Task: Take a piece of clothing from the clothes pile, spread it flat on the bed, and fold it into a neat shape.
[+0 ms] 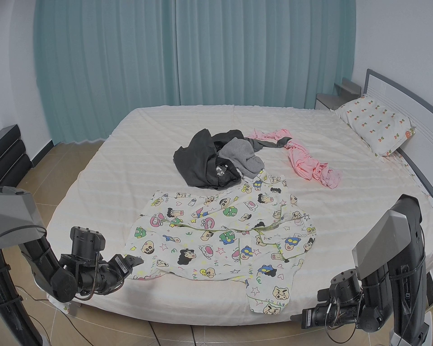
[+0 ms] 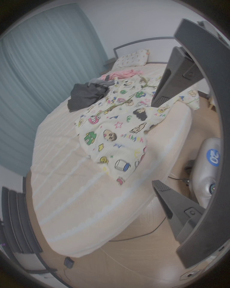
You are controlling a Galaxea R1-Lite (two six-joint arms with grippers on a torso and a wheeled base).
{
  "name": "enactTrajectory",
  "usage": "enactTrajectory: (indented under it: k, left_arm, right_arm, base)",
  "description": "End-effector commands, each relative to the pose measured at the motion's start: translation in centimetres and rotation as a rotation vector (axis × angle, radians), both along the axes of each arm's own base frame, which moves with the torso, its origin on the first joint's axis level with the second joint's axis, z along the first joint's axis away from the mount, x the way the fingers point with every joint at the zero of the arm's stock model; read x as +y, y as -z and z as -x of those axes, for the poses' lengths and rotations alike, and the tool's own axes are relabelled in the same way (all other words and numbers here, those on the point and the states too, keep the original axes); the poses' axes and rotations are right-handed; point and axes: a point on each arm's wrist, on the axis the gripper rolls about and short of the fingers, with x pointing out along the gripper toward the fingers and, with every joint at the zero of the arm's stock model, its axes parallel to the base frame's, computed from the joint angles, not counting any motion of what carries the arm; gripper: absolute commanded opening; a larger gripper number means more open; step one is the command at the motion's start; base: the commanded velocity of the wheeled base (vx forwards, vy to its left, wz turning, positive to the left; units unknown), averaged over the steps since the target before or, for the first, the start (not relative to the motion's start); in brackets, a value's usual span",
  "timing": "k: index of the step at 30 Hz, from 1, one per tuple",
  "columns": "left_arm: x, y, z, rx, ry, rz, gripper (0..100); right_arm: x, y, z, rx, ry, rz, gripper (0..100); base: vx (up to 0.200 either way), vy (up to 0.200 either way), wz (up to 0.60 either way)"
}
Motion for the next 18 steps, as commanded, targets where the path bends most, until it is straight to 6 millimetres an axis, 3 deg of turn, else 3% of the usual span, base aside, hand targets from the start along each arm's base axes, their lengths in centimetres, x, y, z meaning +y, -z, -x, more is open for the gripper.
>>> enactTrajectory:
  k: [1,6,12,18]
  left_arm:
    - [-0.4,2.8,-3.1,0.023,-0.107,-0.05,100]
    - [-1.7,5.4,-5.7,0.023,-0.141,-0.131,100]
    - [-4.0,7.9,-7.3,0.0,-0.16,-0.283,100]
    - [-5.2,8.0,-8.2,0.034,-0.128,-0.31,100]
  right_arm:
    - [0.1,-0.4,-0.3,-0.027,0.005,-0.017,0]
    - [0.3,-0.6,-0.7,-0.052,0.007,-0.03,0]
    - [0.7,-1.1,-1.5,-0.078,0.033,-0.07,0]
    - [0.7,-1.1,-1.4,-0.076,0.034,-0.07,0]
  base:
    - [0.0,0.0,0.0]
    - [0.0,0.0,0.0]
    - [0.0,0.0,0.0]
    - [0.0,0.0,0.0]
